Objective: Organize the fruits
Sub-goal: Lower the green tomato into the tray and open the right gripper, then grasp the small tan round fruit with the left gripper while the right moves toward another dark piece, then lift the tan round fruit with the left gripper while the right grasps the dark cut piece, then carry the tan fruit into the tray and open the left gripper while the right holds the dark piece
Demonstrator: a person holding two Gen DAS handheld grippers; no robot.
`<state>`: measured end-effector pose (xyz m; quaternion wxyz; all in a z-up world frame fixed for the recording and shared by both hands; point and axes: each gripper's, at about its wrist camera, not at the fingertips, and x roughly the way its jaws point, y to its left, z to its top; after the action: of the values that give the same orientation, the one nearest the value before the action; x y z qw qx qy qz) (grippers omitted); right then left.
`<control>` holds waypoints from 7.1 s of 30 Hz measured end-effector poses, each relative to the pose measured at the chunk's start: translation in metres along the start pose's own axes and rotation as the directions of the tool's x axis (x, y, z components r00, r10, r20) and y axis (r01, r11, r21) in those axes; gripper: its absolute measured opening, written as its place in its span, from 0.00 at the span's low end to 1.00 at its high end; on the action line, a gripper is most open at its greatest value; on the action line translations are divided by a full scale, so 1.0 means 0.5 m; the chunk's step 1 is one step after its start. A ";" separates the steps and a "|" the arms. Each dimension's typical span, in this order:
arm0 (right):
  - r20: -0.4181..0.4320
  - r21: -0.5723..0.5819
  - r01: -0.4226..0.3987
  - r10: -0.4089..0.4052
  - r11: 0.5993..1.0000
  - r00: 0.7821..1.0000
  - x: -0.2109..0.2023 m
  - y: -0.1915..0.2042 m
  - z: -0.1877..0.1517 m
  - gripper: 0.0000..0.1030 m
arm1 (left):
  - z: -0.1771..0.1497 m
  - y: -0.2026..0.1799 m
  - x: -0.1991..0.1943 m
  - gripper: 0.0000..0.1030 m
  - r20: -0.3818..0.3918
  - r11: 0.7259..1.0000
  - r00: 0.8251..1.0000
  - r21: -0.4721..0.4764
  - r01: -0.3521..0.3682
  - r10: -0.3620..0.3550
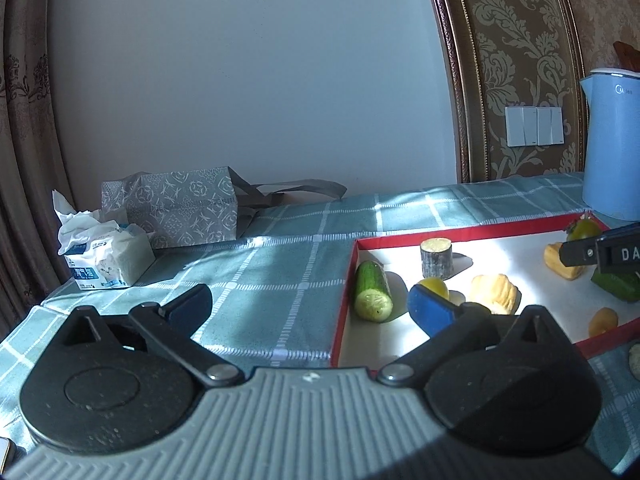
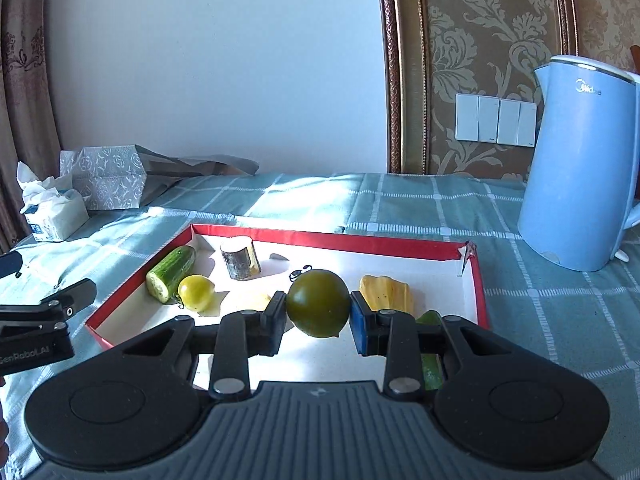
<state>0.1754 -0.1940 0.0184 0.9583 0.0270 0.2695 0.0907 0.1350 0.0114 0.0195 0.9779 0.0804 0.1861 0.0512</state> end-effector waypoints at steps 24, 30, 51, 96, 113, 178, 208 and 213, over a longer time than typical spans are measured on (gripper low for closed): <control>-0.126 0.020 0.095 -0.091 0.995 0.988 0.156 0.000 0.039 0.32 | -0.001 0.028 0.029 1.00 -0.079 0.997 0.996 -0.068 0.034 -0.039; -0.121 0.047 0.083 -0.077 0.995 0.990 0.154 0.001 0.043 0.39 | -0.002 0.030 0.031 1.00 -0.083 0.997 0.996 -0.073 0.037 -0.043; 0.231 0.177 0.092 -0.132 0.980 0.964 -0.221 -0.056 -0.085 0.56 | -0.009 0.016 0.029 1.00 -0.081 0.998 0.996 -0.049 0.036 -0.040; 0.267 0.209 -0.016 -0.041 0.978 0.963 -0.222 -0.090 -0.193 0.57 | -0.095 -0.111 -0.021 0.66 -0.228 0.964 0.941 0.032 0.263 -0.249; 0.252 0.214 -0.005 -0.050 0.977 0.967 -0.217 -0.094 -0.193 0.57 | -0.092 -0.097 -0.027 0.27 -0.232 0.948 0.920 -0.022 0.319 -0.315; 0.024 -0.020 0.132 -0.131 0.991 0.991 -0.155 -0.001 -0.189 0.32 | -0.065 -0.063 -0.064 0.27 -0.083 0.978 0.975 0.000 0.207 -0.206; 0.107 0.101 0.008 -0.019 0.995 0.994 -0.205 -0.050 -0.200 0.32 | 0.090 -0.239 0.045 0.27 -0.075 0.940 0.944 0.096 0.328 -0.322; 0.114 0.099 -0.002 -0.009 0.995 0.993 -0.206 -0.050 -0.199 0.32 | 0.078 -0.290 0.087 0.27 -0.120 0.935 0.941 0.126 0.331 -0.317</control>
<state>0.0410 -0.2376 -0.0162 0.9699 0.0793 0.2182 0.0738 0.1999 -0.1306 0.0143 0.9542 0.1165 0.2477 -0.1205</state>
